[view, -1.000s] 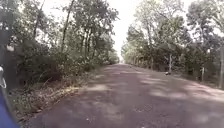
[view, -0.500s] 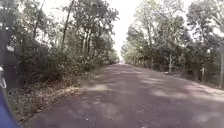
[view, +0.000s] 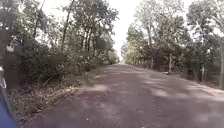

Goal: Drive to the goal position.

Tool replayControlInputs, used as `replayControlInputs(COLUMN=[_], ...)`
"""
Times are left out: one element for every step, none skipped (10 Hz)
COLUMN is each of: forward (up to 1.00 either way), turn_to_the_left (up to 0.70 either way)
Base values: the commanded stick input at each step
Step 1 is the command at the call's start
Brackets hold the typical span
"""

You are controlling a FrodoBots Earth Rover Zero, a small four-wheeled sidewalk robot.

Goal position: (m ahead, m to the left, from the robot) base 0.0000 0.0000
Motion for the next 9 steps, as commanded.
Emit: replayControlInputs(forward=[0.03, 0.04, 0.04, 0.04, 0.04, 0.01, 0.00, 0.03, 0.03], turn_to_the_left=[0.00, 0.00, 0.00, 0.00, 0.00, 0.00, 0.00, 0.00, 0.00])
